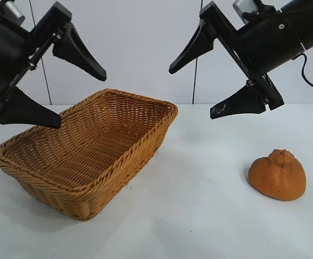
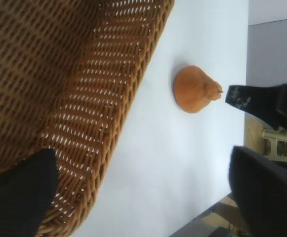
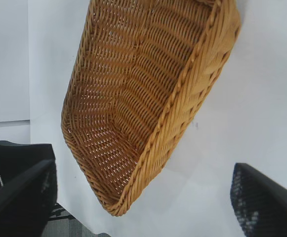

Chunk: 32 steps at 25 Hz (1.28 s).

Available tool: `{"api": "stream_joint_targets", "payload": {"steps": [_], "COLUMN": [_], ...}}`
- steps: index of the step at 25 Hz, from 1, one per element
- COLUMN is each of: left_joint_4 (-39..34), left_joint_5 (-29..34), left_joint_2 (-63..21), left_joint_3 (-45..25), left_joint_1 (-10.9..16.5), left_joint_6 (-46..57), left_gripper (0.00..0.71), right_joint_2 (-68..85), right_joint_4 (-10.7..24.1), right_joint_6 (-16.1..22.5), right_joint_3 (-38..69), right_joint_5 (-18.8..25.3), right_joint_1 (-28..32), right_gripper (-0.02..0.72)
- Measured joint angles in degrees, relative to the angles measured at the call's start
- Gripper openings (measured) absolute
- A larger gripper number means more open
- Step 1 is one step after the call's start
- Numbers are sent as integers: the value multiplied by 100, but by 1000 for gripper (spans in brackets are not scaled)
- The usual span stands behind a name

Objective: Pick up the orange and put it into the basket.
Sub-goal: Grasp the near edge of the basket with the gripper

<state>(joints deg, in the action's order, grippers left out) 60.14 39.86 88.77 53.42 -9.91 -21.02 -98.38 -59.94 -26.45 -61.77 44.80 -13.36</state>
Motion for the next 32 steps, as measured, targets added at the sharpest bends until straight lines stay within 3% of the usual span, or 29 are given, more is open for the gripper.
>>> {"api": "stream_joint_targets", "payload": {"steps": [5, 11, 16, 28, 32], "left_joint_4": [-1247, -2695, -3651, -5197, -5352], "left_joint_5": [341, 560, 256, -620, -789], "left_joint_2": [-614, -1009, -998, -980, -644], "left_joint_3": [0, -236, -391, -571, -571], "left_joint_1": [82, 82, 35, -1202, -1402], "left_joint_6": [1061, 3418, 5166, 8593, 9011], "left_gripper": [664, 664, 664, 653, 651], "right_joint_2": [0, 0, 0, 0, 0], "right_joint_4": [0, 0, 0, 0, 0], "right_joint_6": [0, 0, 0, 0, 0], "right_joint_3": [0, 0, 0, 0, 0], "right_joint_5": [-2, -2, -7, -26, -26], "right_joint_1": [0, 0, 0, 0, 0], "right_gripper": [652, 652, 652, 652, 652]}}
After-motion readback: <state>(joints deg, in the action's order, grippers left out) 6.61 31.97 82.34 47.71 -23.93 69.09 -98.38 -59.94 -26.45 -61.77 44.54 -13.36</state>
